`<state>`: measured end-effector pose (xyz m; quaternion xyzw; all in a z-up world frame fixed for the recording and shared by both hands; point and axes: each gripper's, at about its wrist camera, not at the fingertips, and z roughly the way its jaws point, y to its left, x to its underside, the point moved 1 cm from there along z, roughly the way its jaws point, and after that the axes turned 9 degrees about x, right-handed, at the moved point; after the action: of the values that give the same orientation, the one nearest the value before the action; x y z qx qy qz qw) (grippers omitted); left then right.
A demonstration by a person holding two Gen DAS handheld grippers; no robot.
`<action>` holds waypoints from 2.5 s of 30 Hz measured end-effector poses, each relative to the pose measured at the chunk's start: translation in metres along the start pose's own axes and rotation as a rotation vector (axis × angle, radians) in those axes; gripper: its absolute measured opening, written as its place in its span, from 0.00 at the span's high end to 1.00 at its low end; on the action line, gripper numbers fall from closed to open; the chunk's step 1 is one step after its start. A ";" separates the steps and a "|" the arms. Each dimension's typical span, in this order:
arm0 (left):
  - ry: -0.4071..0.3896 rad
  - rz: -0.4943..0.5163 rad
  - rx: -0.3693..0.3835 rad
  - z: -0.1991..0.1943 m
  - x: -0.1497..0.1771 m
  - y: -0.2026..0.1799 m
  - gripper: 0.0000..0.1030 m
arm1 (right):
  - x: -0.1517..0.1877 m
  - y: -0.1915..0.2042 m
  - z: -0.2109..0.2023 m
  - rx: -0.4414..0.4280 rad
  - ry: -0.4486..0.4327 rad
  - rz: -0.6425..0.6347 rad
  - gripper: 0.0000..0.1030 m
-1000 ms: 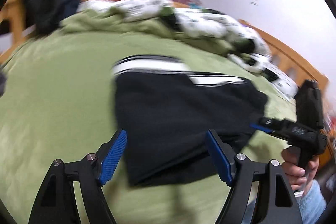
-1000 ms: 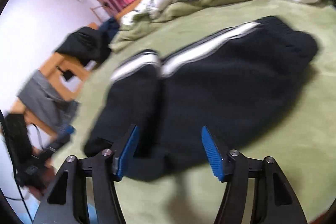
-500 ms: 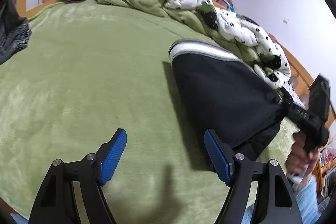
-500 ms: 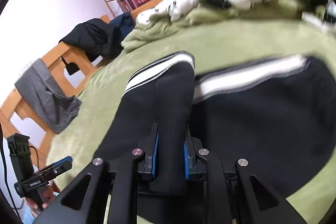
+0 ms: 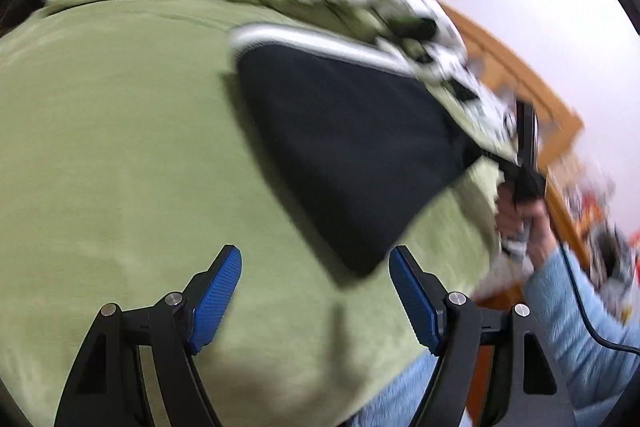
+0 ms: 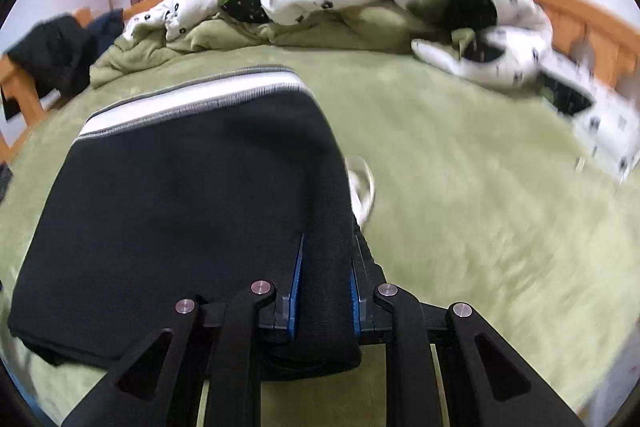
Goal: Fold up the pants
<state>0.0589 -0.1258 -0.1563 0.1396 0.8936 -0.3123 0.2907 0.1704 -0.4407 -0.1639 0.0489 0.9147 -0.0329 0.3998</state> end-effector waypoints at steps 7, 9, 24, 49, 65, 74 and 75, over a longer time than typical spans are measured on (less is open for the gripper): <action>0.077 0.225 -0.266 0.056 -0.006 -0.040 0.56 | -0.004 -0.008 0.003 -0.039 0.028 0.095 0.81; 0.076 0.250 -0.345 0.067 -0.014 -0.038 0.79 | -0.005 -0.011 0.002 -0.054 0.033 0.095 0.81; -0.071 -0.026 -0.159 -0.011 0.016 0.006 0.42 | -0.019 -0.019 -0.012 -0.071 0.079 0.031 0.51; -0.070 -0.283 0.051 0.112 -0.125 0.077 0.80 | -0.076 0.022 0.089 -0.243 0.252 -0.096 0.50; -0.176 -0.230 0.001 -0.035 -0.123 0.104 0.88 | -0.073 0.128 -0.036 -0.344 0.100 0.086 0.87; -0.145 -0.217 -0.228 -0.095 -0.106 0.196 0.78 | -0.038 0.234 0.000 -0.523 0.119 0.045 0.87; -0.107 -0.226 -0.245 -0.079 -0.100 0.204 0.74 | -0.033 0.233 0.015 -0.470 0.127 0.020 0.87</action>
<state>0.1918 0.0748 -0.1427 -0.0150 0.9181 -0.2387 0.3160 0.2304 -0.2125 -0.1550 -0.0346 0.9201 0.1877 0.3420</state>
